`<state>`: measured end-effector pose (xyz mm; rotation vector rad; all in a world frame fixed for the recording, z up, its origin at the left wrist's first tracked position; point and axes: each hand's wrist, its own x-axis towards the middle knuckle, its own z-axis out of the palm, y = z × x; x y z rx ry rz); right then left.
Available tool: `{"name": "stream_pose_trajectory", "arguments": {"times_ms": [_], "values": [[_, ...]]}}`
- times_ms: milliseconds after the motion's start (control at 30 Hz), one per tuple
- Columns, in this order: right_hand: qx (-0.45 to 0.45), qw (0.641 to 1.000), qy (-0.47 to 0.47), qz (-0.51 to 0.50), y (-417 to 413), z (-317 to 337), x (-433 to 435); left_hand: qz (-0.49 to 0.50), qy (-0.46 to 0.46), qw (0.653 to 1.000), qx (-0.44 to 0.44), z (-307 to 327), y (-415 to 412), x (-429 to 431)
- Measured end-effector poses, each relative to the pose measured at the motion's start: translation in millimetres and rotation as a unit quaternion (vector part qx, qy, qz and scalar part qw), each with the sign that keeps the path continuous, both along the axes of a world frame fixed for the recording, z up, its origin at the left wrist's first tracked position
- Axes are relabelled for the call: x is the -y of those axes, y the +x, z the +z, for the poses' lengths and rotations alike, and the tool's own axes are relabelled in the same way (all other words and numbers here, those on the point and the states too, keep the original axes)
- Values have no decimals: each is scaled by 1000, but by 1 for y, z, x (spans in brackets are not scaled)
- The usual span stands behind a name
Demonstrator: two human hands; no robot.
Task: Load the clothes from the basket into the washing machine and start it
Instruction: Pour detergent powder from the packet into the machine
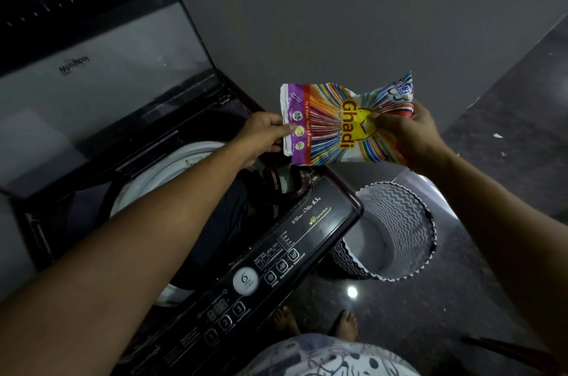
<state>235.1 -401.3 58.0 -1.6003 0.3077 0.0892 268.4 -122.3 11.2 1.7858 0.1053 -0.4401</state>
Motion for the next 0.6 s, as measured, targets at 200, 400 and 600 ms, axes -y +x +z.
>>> {"name": "stream_pose_trajectory", "arguments": {"times_ms": [200,400,600], "values": [[-2,1000,3,-4,1,-1,1,2,-8,1000,-3,0,0,1],[4,1000,2,0,2,-4,5,-3,-8,1000,-2,-1,1,3],[-9,1000,0,5,3,-2,6,-3,-7,1000,-4,-4,1,3]]}}
